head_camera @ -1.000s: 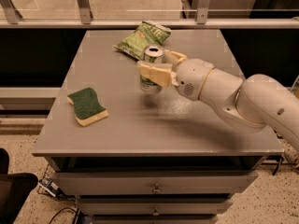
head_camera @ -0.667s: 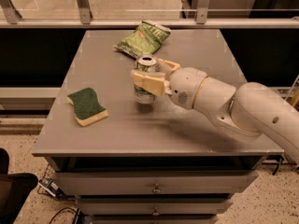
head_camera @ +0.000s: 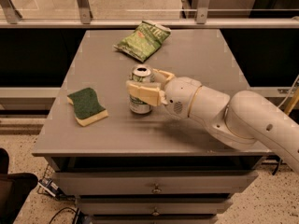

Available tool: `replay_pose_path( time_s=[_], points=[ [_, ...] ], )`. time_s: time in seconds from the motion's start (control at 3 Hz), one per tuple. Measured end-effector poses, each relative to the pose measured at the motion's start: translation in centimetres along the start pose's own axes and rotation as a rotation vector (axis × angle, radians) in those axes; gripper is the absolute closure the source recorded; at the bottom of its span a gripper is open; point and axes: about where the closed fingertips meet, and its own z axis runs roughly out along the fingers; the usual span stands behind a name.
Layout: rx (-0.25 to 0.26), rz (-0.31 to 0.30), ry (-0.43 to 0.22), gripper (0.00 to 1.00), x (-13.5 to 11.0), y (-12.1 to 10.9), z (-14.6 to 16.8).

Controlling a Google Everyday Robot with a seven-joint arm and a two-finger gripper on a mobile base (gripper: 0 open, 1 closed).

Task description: Move 7up can near sponge

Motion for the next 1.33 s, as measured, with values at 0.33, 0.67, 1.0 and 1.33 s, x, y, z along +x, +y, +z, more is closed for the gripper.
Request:
replay_pose_path(
  time_s=[0.33,0.67,1.0,1.33],
  points=[
    [-0.003,-0.001,0.0,0.65,-0.04,0.15,0.14],
    [-0.007,-0.002,0.001,0.41,-0.09,0.33,0.29],
    [-0.01,-0.003,0.001,0.18,-0.12,0.49,0.42],
    [-0.014,-0.004,0.001,0.0,-0.16,0.65,0.55]
  ],
)
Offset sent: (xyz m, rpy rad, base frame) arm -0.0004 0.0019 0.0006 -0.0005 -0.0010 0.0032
